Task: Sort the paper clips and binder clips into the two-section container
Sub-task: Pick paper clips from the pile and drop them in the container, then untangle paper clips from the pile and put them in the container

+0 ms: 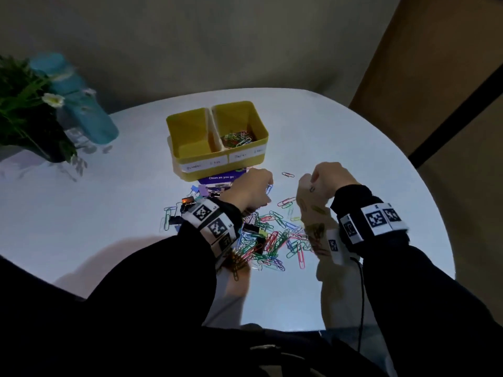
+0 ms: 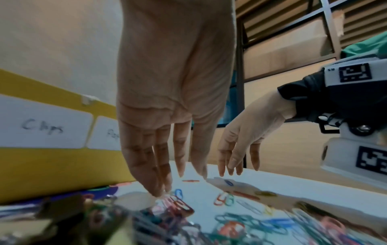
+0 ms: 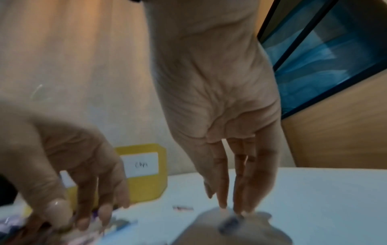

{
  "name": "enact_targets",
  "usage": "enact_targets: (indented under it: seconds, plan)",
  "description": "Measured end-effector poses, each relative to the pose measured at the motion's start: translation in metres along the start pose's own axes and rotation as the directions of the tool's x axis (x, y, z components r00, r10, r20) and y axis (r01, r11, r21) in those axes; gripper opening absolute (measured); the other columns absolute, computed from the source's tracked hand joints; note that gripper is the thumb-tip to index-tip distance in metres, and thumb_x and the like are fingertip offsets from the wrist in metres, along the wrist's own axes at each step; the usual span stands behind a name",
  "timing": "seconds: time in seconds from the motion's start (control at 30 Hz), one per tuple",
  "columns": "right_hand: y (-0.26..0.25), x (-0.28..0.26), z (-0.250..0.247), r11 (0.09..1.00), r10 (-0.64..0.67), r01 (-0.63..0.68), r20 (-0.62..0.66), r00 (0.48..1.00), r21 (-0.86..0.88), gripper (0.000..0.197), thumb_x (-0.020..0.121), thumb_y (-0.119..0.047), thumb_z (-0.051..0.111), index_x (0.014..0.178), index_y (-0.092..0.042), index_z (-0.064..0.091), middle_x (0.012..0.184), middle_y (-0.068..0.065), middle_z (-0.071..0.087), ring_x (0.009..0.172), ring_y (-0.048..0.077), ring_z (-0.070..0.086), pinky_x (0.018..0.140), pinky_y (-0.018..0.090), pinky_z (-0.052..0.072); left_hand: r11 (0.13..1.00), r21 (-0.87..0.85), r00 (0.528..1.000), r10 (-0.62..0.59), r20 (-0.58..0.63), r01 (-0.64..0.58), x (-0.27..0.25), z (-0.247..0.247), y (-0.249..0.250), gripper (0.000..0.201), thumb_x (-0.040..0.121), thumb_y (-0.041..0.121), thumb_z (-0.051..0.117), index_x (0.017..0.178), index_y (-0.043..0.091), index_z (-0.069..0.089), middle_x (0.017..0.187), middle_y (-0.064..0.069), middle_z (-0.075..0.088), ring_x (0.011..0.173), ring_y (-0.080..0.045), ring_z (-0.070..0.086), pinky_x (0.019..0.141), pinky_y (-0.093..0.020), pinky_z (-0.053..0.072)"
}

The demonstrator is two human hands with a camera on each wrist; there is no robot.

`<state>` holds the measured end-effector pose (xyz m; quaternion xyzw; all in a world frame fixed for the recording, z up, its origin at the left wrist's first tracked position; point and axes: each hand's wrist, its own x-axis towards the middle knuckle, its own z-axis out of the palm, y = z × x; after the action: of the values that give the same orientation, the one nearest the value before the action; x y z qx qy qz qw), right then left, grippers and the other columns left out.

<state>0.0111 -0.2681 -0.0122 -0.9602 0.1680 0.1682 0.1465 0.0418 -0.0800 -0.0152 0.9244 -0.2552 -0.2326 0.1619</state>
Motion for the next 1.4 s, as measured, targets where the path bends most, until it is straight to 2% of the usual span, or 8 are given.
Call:
enact_targets:
  seconds: [0.27, 0.37, 0.53, 0.67, 0.97, 1.13, 1.3, 1.4]
  plan:
    - [0.008, -0.041, 0.024, 0.945, -0.303, 0.269, 0.193, 0.933, 0.185, 0.022, 0.091, 0.000, 0.051, 0.104, -0.010, 0.066, 0.102, 0.002, 0.061, 0.095, 0.017, 0.054, 0.066, 0.018, 0.038, 0.990, 0.124, 0.989, 0.049, 0.140, -0.067, -0.020, 0.024, 0.030, 0.064, 0.067, 0.033, 0.084, 0.117, 0.008, 0.052, 0.120, -0.009, 0.052, 0.110, -0.028, 0.052, 0.090, -0.042, 0.048]
    - [0.016, -0.053, 0.020, 0.942, -0.287, 0.260, 0.112, 0.951, 0.211, 0.020, 0.084, -0.011, 0.068, 0.103, -0.015, 0.066, 0.100, -0.001, 0.061, 0.095, 0.017, 0.060, 0.074, 0.018, 0.042, 0.983, 0.184, 0.997, -0.015, 0.082, 0.000, -0.027, 0.027, 0.034, 0.075, 0.059, 0.041, 0.088, 0.115, 0.009, 0.050, 0.119, -0.009, 0.050, 0.111, -0.030, 0.052, 0.083, -0.038, 0.046]
    - [0.024, -0.071, 0.024, 0.997, -0.052, 0.063, 0.255, 0.966, -0.038, 0.094, 0.045, -0.031, 0.095, 0.120, -0.018, 0.041, 0.112, 0.006, 0.047, 0.104, 0.031, 0.054, 0.076, 0.036, 0.047, 0.954, 0.283, 0.988, -0.128, 0.083, 0.100, -0.033, 0.039, 0.039, 0.108, 0.045, 0.042, 0.093, 0.128, 0.004, 0.035, 0.123, -0.017, 0.043, 0.115, -0.037, 0.048, 0.084, -0.044, 0.047]
    - [0.008, -0.072, 0.046, 0.987, -0.162, 0.155, 0.199, 0.967, 0.050, 0.106, 0.037, -0.019, 0.097, 0.124, -0.022, 0.036, 0.118, 0.010, 0.043, 0.102, 0.036, 0.056, 0.080, 0.040, 0.050, 0.971, 0.188, 0.985, -0.161, 0.060, 0.147, -0.031, 0.039, 0.035, 0.098, 0.052, 0.035, 0.092, 0.126, 0.003, 0.035, 0.121, -0.019, 0.045, 0.112, -0.038, 0.052, 0.077, -0.041, 0.045]
    - [-0.023, -0.037, 0.058, 0.928, -0.341, 0.332, 0.023, 0.940, 0.169, 0.055, 0.060, -0.019, 0.089, 0.106, -0.012, 0.060, 0.099, 0.005, 0.051, 0.095, 0.025, 0.051, 0.072, 0.029, 0.034, 0.987, 0.068, 0.988, -0.142, -0.067, 0.146, -0.024, 0.029, 0.008, 0.045, 0.066, 0.029, 0.086, 0.099, 0.011, 0.061, 0.104, -0.008, 0.064, 0.100, -0.031, 0.060, 0.077, -0.040, 0.049]
    - [-0.026, -0.028, 0.065, 0.890, -0.418, 0.414, -0.020, 0.908, 0.192, 0.032, 0.069, -0.018, 0.084, 0.096, -0.010, 0.068, 0.096, 0.007, 0.066, 0.093, 0.026, 0.059, 0.078, 0.034, 0.045, 0.993, 0.035, 0.990, -0.107, -0.091, 0.111, -0.023, 0.023, -0.003, 0.026, 0.070, 0.025, 0.083, 0.080, 0.016, 0.060, 0.093, -0.009, 0.069, 0.091, -0.031, 0.063, 0.073, -0.037, 0.050]
    - [-0.024, -0.026, 0.059, 0.855, -0.408, 0.393, -0.028, 0.913, 0.338, 0.013, 0.076, -0.013, 0.079, 0.088, -0.011, 0.074, 0.087, 0.005, 0.071, 0.081, 0.020, 0.063, 0.078, 0.033, 0.050, 0.987, -0.122, 0.985, -0.119, -0.124, 0.104, -0.028, 0.017, -0.013, 0.045, 0.071, 0.016, 0.083, 0.052, 0.008, 0.044, 0.055, -0.011, 0.052, 0.060, -0.032, 0.051, 0.063, -0.032, 0.044]
    - [-0.024, -0.026, 0.045, 0.845, -0.389, 0.358, -0.001, 0.921, 0.397, 0.011, 0.078, -0.015, 0.078, 0.084, -0.007, 0.074, 0.078, 0.006, 0.068, 0.069, 0.014, 0.058, 0.068, 0.023, 0.046, 0.976, -0.207, 0.977, -0.107, -0.182, 0.068, -0.031, 0.007, -0.017, 0.018, 0.072, 0.020, 0.083, 0.071, 0.008, 0.070, 0.065, -0.002, 0.062, 0.067, -0.022, 0.060, 0.067, -0.032, 0.050]
